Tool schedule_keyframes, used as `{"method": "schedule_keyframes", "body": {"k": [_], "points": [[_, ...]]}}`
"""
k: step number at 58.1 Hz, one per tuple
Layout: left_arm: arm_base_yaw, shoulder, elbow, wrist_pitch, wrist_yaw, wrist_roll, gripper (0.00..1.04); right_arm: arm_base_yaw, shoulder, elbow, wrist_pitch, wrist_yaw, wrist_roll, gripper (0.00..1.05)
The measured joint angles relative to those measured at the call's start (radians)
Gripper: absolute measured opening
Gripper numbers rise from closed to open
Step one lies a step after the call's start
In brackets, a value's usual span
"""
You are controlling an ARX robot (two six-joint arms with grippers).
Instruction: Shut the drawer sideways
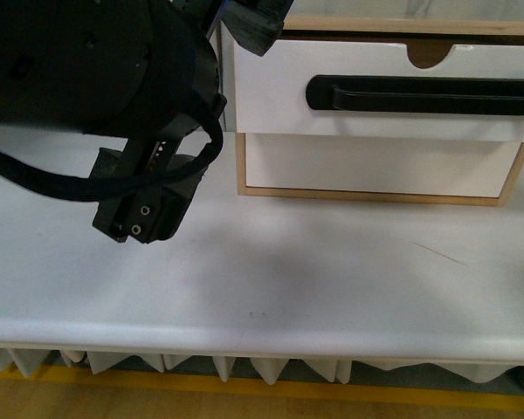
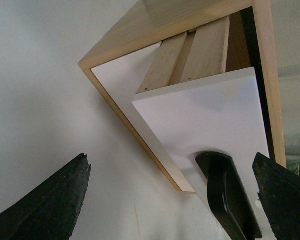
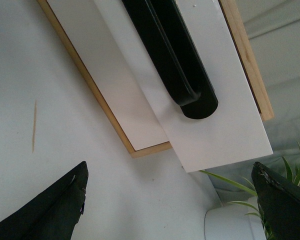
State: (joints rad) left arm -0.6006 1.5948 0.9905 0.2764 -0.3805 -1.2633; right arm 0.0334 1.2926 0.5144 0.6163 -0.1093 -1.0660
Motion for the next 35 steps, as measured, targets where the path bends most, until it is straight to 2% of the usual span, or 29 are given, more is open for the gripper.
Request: {"method": "schedule_keyframes", "body": {"k": [35], "points": [[-0.014,0.116,0.098,-0.017,0.026,-0.004,0.99,0.077,0.116,0.073,0.020,-0.020,-0.022,0.96]]}}
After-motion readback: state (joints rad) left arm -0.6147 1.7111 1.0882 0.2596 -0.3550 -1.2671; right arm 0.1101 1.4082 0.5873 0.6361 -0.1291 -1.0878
